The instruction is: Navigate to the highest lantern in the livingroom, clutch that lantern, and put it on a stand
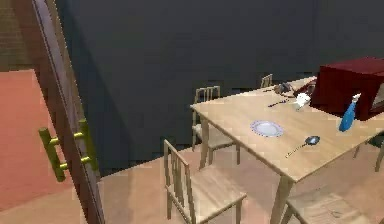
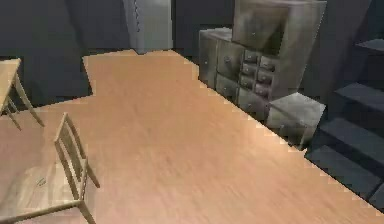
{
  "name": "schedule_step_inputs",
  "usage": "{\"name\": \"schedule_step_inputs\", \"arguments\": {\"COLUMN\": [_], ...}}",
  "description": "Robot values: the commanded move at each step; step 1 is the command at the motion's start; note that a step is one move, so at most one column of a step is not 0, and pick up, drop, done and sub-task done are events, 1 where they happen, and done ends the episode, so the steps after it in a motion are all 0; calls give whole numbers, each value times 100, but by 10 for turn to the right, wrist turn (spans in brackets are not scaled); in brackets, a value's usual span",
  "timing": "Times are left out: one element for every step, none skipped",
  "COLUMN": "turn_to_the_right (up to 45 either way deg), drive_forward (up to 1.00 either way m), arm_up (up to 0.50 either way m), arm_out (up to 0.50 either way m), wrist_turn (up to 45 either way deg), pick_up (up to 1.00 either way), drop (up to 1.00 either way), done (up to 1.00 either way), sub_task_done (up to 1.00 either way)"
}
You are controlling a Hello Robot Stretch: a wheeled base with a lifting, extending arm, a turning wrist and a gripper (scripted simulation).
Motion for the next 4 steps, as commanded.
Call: {"name": "schedule_step_inputs", "arguments": {"turn_to_the_right": [-450, -360, 0, 420], "drive_forward": [0, 0, 95, 0], "arm_up": [0, 0, 0, 0], "arm_out": [0, 0, 0, 0], "wrist_turn": [0, 0, 0, 0], "pick_up": [0, 0, 0, 0], "drop": [0, 0, 0, 0], "done": [0, 0, 0, 0], "sub_task_done": [0, 0, 0, 0]}}
